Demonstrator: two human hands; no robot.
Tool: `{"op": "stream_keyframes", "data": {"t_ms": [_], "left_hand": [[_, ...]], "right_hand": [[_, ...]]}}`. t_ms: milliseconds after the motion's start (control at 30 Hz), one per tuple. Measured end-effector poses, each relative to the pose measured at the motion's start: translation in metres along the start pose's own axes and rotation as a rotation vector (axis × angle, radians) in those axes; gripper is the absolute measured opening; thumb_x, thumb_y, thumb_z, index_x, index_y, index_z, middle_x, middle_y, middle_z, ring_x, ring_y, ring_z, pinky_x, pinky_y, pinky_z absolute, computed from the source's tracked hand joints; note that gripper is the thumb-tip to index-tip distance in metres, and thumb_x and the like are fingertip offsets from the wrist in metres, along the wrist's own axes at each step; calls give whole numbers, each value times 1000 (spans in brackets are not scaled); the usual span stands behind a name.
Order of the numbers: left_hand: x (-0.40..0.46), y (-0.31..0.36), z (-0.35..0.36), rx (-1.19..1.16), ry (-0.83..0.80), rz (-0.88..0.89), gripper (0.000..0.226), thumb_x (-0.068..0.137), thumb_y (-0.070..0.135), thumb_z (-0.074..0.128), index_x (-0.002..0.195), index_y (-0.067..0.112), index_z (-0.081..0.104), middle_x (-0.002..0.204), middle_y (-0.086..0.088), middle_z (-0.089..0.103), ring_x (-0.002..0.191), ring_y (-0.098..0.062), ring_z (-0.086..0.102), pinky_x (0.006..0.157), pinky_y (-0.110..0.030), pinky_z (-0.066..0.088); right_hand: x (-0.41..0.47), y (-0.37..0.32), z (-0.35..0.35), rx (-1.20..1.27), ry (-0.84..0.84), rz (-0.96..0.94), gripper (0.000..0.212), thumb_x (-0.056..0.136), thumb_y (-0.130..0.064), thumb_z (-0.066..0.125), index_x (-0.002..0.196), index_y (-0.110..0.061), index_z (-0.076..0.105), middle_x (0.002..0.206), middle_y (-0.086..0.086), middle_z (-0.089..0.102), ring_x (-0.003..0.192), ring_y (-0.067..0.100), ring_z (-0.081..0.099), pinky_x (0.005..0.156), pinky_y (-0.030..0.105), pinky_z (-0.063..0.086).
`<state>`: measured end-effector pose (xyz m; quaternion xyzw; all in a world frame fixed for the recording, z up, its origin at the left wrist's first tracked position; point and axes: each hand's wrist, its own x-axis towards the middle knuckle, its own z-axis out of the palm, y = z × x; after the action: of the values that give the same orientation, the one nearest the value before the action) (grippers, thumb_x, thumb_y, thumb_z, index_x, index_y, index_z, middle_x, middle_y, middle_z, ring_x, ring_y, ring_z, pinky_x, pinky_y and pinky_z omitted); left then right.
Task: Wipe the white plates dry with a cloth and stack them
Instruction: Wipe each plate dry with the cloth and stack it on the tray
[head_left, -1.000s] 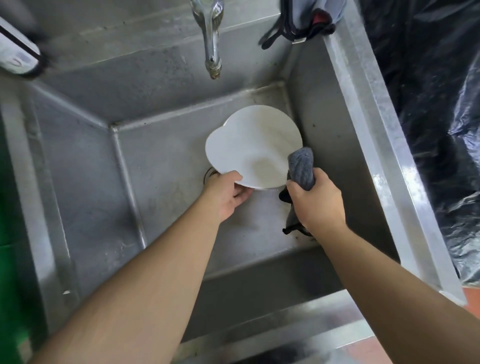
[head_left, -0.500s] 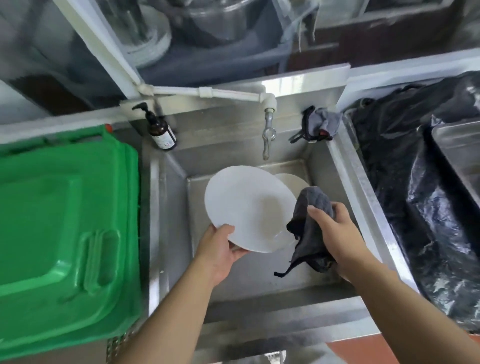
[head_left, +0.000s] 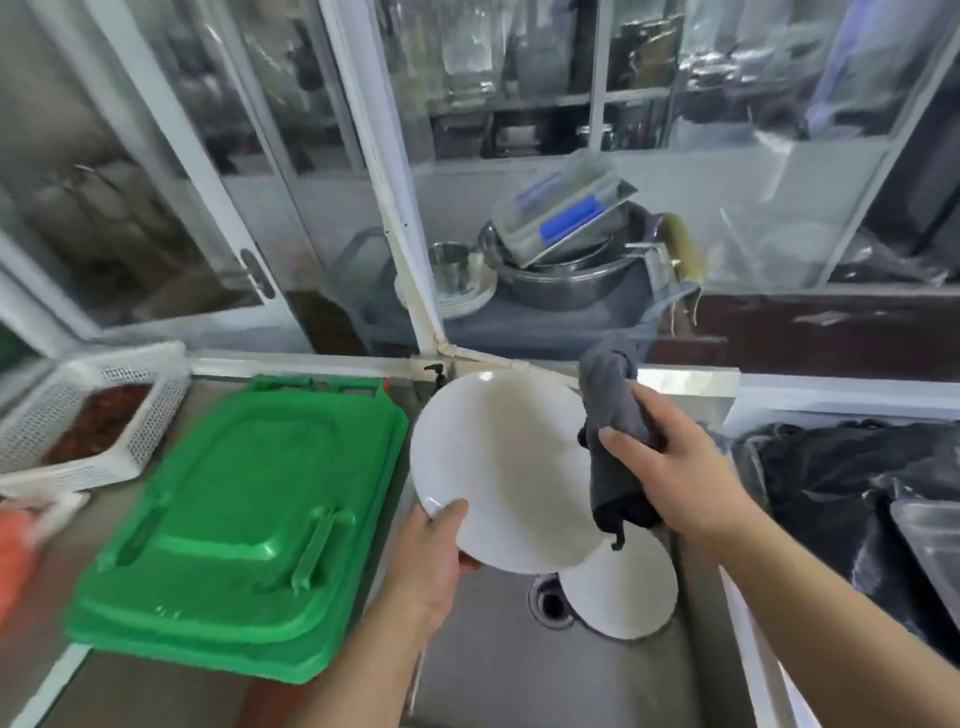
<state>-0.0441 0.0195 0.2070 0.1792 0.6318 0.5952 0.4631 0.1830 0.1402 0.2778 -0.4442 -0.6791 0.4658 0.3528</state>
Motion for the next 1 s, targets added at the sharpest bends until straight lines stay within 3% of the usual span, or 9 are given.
{"op": "stream_keyframes", "data": {"t_ms": [67, 133, 200, 300, 433, 567, 767, 867, 1000], "left_hand": [[-8, 20, 3, -4, 3, 57, 29, 81, 30, 63, 98, 44, 81, 108, 3, 82, 100, -25, 78, 73, -43, 63], [-12, 37, 4, 8, -2, 112, 29, 82, 30, 63, 101, 41, 81, 109, 2, 82, 96, -19, 79, 66, -35, 63], [-15, 54, 6, 41, -1, 179, 29, 82, 32, 63, 105, 32, 81, 109, 4, 82, 98, -16, 79, 66, -30, 61], [-15, 79, 8, 122, -21, 296, 29, 84, 36, 62, 107, 29, 77, 110, 13, 82, 102, -6, 77, 73, -21, 59], [-11, 108, 10, 190, -65, 396, 28, 85, 38, 61, 107, 30, 75, 107, 18, 81, 99, -1, 75, 78, -21, 57], [-5, 130, 12, 253, -88, 456, 30, 84, 43, 60, 109, 34, 74, 105, 21, 79, 96, 0, 73, 86, -33, 59], [-4, 142, 10, 412, -170, 538, 32, 84, 48, 54, 109, 39, 73, 98, 21, 77, 89, 2, 71, 84, -36, 58], [-12, 139, 11, 406, -252, 587, 31, 88, 41, 55, 112, 34, 74, 101, 13, 79, 98, -6, 73, 85, -31, 56], [-28, 142, 14, 415, -289, 636, 30, 92, 38, 57, 115, 50, 71, 106, 22, 78, 99, 4, 70, 77, -15, 52]], "right_hand": [[10, -16, 0, -292, -11, -187, 50, 96, -41, 70, 138, -57, 50, 122, -34, 58, 105, -5, 57, 89, 21, 45], [16, -25, 5, -475, -9, -309, 55, 97, -37, 71, 149, -40, 51, 134, -17, 50, 116, 10, 54, 96, 27, 44], [19, -35, 10, -585, -11, -349, 56, 97, -34, 71, 150, -30, 55, 143, -2, 48, 122, 26, 57, 104, 37, 49], [18, -48, 14, -668, 54, -386, 58, 99, -32, 68, 155, -29, 50, 145, 3, 49, 123, 32, 56, 107, 45, 50], [14, -64, 22, -713, 161, -364, 56, 105, -35, 56, 159, -32, 41, 139, 5, 54, 112, 34, 60, 94, 45, 55], [6, -73, 40, -669, 203, -289, 54, 102, -40, 55, 155, -35, 45, 134, 2, 59, 109, 30, 63, 85, 40, 53], [-10, -92, 77, -413, 177, -384, 53, 92, -54, 50, 145, -48, 48, 114, -22, 52, 108, 3, 55, 80, 4, 39], [2, -123, 81, -375, 149, -496, 52, 94, -55, 47, 145, -50, 42, 119, -24, 51, 109, 1, 54, 91, 7, 40], [19, -168, 70, -454, 198, -622, 49, 98, -42, 53, 147, -40, 52, 127, -14, 52, 108, 10, 57, 92, 19, 45]]}}
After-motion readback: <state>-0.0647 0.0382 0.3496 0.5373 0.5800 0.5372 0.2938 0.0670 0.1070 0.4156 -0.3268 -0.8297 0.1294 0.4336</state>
